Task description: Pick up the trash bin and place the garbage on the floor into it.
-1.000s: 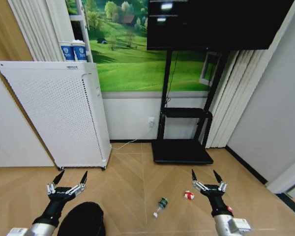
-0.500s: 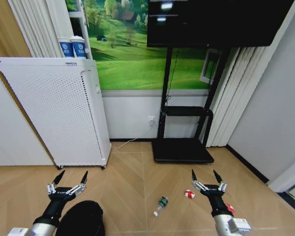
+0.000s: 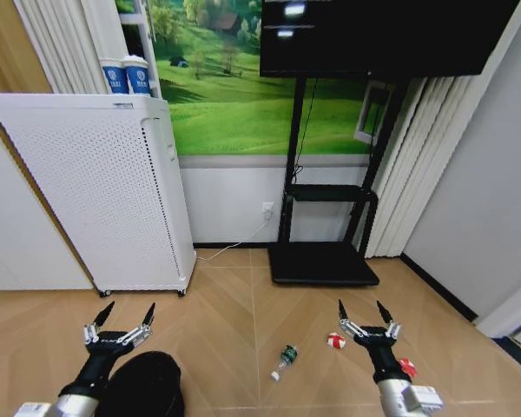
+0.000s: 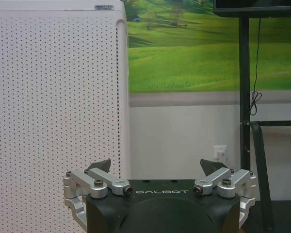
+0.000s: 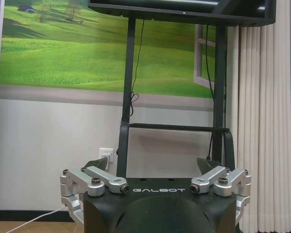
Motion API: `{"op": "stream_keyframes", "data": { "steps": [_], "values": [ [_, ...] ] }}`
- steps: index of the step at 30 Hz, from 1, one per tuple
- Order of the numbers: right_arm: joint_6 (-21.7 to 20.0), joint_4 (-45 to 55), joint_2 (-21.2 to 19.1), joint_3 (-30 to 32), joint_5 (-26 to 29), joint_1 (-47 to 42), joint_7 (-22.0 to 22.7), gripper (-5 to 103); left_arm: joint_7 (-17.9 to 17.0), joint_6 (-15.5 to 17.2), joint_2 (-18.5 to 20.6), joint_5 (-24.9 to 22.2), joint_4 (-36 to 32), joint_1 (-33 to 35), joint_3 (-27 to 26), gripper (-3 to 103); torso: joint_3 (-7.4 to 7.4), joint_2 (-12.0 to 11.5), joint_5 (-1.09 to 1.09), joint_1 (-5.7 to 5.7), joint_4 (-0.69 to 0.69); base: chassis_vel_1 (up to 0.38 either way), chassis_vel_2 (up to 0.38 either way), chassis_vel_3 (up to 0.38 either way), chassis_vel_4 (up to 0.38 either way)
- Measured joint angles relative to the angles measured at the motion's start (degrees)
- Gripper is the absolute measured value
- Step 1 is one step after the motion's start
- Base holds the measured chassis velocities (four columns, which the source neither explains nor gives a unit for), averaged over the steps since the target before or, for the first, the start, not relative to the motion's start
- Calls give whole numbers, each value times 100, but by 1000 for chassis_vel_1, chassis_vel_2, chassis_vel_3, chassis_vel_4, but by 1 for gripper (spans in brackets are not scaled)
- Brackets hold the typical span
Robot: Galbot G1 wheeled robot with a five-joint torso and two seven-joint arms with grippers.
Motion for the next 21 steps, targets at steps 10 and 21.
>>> {"op": "stream_keyframes", "data": {
  "steps": [10, 21],
  "values": [
    [11, -8, -4, 0, -2, 2, 0, 100, -2, -3, -43, 85, 20, 45, -6, 100, -172, -207, 0, -28, 0, 0, 0, 0, 0],
    [19, -23, -33, 3, -1, 19, 0, 100, -395, -14, -88, 202, 41, 168, 13, 100, -343, -387, 0, -29, 0, 0, 0, 0, 0]
  ]
}}
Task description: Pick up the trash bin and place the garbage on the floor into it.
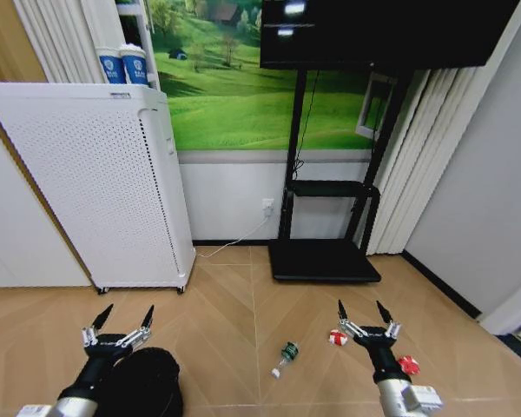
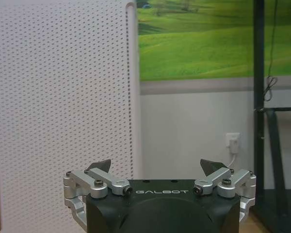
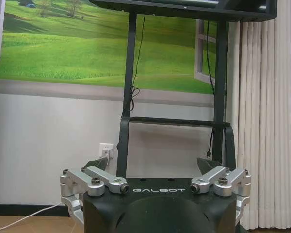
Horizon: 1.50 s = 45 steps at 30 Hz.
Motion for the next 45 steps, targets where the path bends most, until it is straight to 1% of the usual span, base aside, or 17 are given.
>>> {"op": "stream_keyframes", "data": {
  "steps": [2, 3, 6, 7, 9, 10, 11, 12, 13, 14, 16, 19, 28, 36, 39, 42, 45],
  "values": [
    [0, -39, -25, 3, 6, 50, 0, 100, -542, 90, -52, 30, -22, 204, -6, 100, -10, -9, -1, 0, 0, 0, 0, 0, 0],
    [0, -39, -25, 3, 6, 50, 0, 100, -542, 90, -52, 30, -22, 204, -6, 100, -10, -9, -1, 0, 0, 0, 0, 0, 0],
    [-21, -130, -58, 16, 55, 172, 1, 100, -1550, 662, -190, -303, -200, 592, -134, 100, -11, -10, 0, 0, 1, 0, 0, 0, 0],
    [-21, -130, -58, 16, 55, 172, 1, 100, -1550, 662, -190, -303, -200, 592, -134, 100, -11, -10, 0, 0, 1, 0, 0, 0, 0],
    [-74, -240, -162, 12, 146, 322, 7, 100, -2652, 1195, -245, -1191, -428, 883, -420, 100, -8, -6, 2, 0, 1, 0, 0, 0, 0],
    [-103, -302, -243, 11, 185, 430, 9, 100, -3201, 1534, -245, -1963, -487, 991, -585, 100, -6, -2, 2, -1, 0, 0, 0, 0, 0],
    [-103, -302, -243, 11, 185, 430, 9, 100, -3201, 1534, -245, -1963, -487, 991, -585, 100, -6, -2, 2, -1, 0, 0, 0, 0, 0],
    [-150, -362, -333, 11, 241, 558, 12, 100, -3632, 1869, -234, -2764, -503, 1089, -754, 100, -3, 0, 0, -1, 2, 0, 0, 0, 0],
    [-201, -416, -398, 10, 303, 676, 31, 100, -3885, 2078, -222, -3281, -504, 1141, -884, 100, -1, 4, -1, 0, 2, 0, 0, 0, 0],
    [-201, -416, -398, 10, 303, 676, 31, 100, -3885, 2078, -222, -3281, -504, 1141, -884, 100, -1, 4, -1, 0, 2, 0, 0, 0, 0],
    [-279, -544, -498, 10, 411, 863, 68, 100, -4035, 2238, -210, -3807, -255, 1194, -1034, 100, 5, 11, 3, -1, 2, 0, 0, 0, 0],
    [-286, -616, -541, 10, 444, 901, 78, 100, -3978, 2302, -202, -3936, 108, 1123, -972, 100, 10, 15, -2, -1, 2, 0, 0, 0, 0],
    [-220, -593, -543, -4, 423, 760, 68, 100, -3601, 2606, 47, -3724, 889, 459, -621, 100, 21, 29, 0, -1, 0, 0, 0, 0, 0],
    [-216, -529, -524, -4, 411, 711, 64, 100, -3480, 2802, 213, -3636, 1177, 182, -473, 102, 25, 34, 3, -1, 2, 0, 0, 0, 0],
    [-212, -470, -500, 11, 404, 647, 63, 100, -3415, 2901, 257, -3457, 1441, 132, -307, 95, 27, 37, -4, -1, 0, 0, 0, 0, 0],
    [-201, -432, -482, 25, 385, 588, 61, 100, -3142, 2642, 240, -2988, 1861, 80, -116, 80, 30, 41, 2, -1, 2, 0, 0, 0, 0],
    [-201, -422, -463, 25, 377, 571, 61, 100, -2941, 2388, 223, -2771, 1942, 60, -70, 74, 31, 42, 1, -1, 1, 0, 0, 0, 0]
  ]
}}
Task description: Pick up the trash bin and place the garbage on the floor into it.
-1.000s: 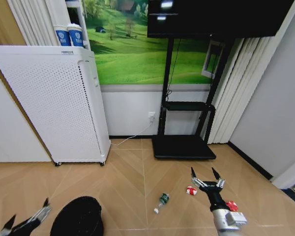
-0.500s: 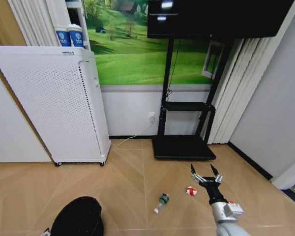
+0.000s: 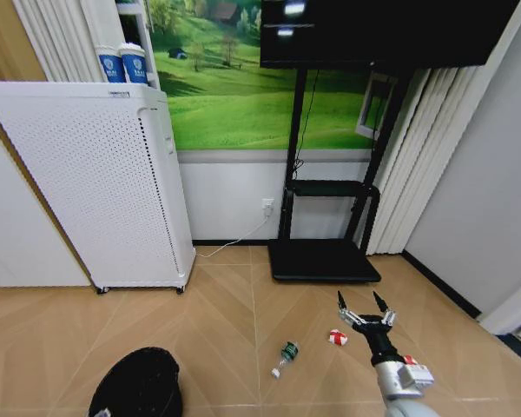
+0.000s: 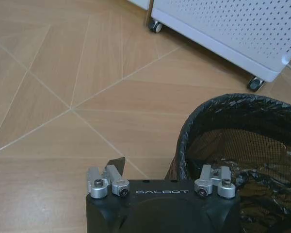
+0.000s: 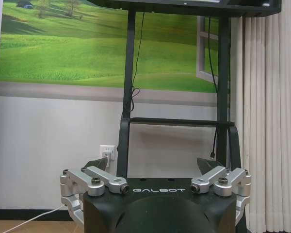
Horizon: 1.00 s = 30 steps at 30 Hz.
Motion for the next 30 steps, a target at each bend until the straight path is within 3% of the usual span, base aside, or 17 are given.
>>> {"op": "stream_keyframes", "data": {
  "steps": [6, 10, 12, 13, 15, 17, 19, 22, 30],
  "values": [
    [49, 31, 43, -34, -75, -100, -15, 100, 597, -520, -27, 386, 37, -5, 42, 47, 2, 2, -2, 0, -1, 0, 0, 0, 0],
    [72, 38, 62, -54, -100, -123, -24, 100, 746, -633, -28, 514, 10, -3, 42, 42, 3, 3, -1, 0, -1, 0, 0, 0, 0],
    [84, 42, 82, -77, -120, -138, -35, 100, 837, -677, -21, 576, -30, -2, 43, 26, 4, 5, 0, 0, -1, 0, 0, 0, 0],
    [84, 42, 82, -77, -120, -138, -35, 100, 837, -677, -21, 576, -30, -2, 43, 26, 4, 5, 0, 0, -1, 0, 0, 0, 0],
    [88, 44, 88, -81, -122, -141, -37, 100, 878, -679, -14, 612, -20, -14, 44, 15, 4, 5, -1, 0, -1, 0, 0, 0, 0],
    [90, 44, 85, -80, -122, -142, -38, 100, 876, -679, -12, 625, -1, -15, 44, 15, 4, 5, 0, 0, -2, 0, 0, 0, 0],
    [92, 44, 71, -70, -115, -141, -41, 100, 878, -670, -15, 668, 53, -10, 51, 7, 5, 5, -4, 0, -1, 0, 0, 0, 0],
    [94, 44, 63, -53, -106, -136, -40, 100, 907, -709, -25, 703, 113, 7, 47, 7, 5, 6, 5, 0, -1, 0, 0, 0, 0],
    [98, 41, 62, -48, -103, -145, -37, 100, 1192, -981, -40, 946, 206, 10, 29, 7, 6, 7, -3, 0, 0, 0, 0, 0, 0]
  ]
}}
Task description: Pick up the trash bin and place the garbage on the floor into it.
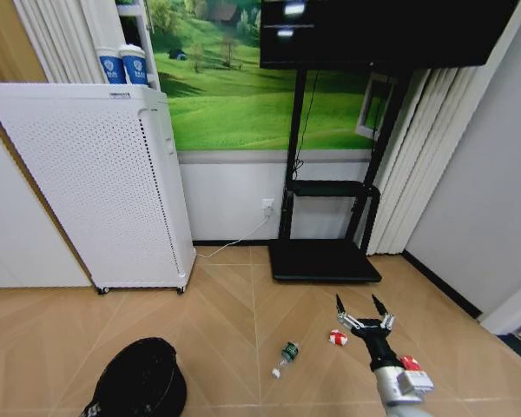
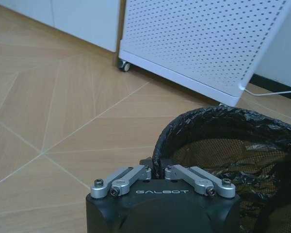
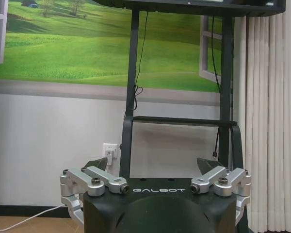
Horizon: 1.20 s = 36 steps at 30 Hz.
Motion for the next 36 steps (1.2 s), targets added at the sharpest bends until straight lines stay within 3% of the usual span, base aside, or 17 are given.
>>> {"op": "stream_keyframes", "data": {
  "steps": [2, 3, 5, 6, 9, 19, 36],
  "values": [
    [1, -6, 2, -8, -8, -9, 5, 100, 340, -339, 17, 347, 38, -72, -69, 7, 1, 0, -7, 0, 0, 0, 0, 0, 0],
    [1, -6, 2, -8, -8, -9, 5, 100, 340, -339, 17, 347, 38, -72, -69, 7, 1, 0, -7, 0, 0, 0, 0, 0, 0],
    [-2, -35, 1, -25, -26, -25, 59, 100, 692, -765, 91, 669, 36, -223, -237, 7, 1, 0, 0, 0, -1, 0, 0, 0, 0],
    [-2, -35, 1, -25, -26, -25, 59, 100, 692, -765, 91, 669, 36, -223, -237, 7, 1, 0, 0, 0, -1, 0, 0, 0, 0],
    [-16, -150, -63, -62, -47, -1, 106, 100, 968, -1256, 237, 977, -41, -467, -447, 7, 1, 0, 2, 0, -1, 0, 0, 0, 0],
    [332, -725, -160, -441, -710, 30, -68, 100, 1054, -1985, 391, 1447, -328, -756, -618, 7, 1, 1, 3, 0, -1, 0, 0, 0, 0],
    [321, -726, 17, -386, -904, -131, -2, 100, 1076, -2166, 289, 1631, -349, -696, -592, 7, 2, 2, 2, 0, -1, 22, 15, -14, -25]
  ]
}}
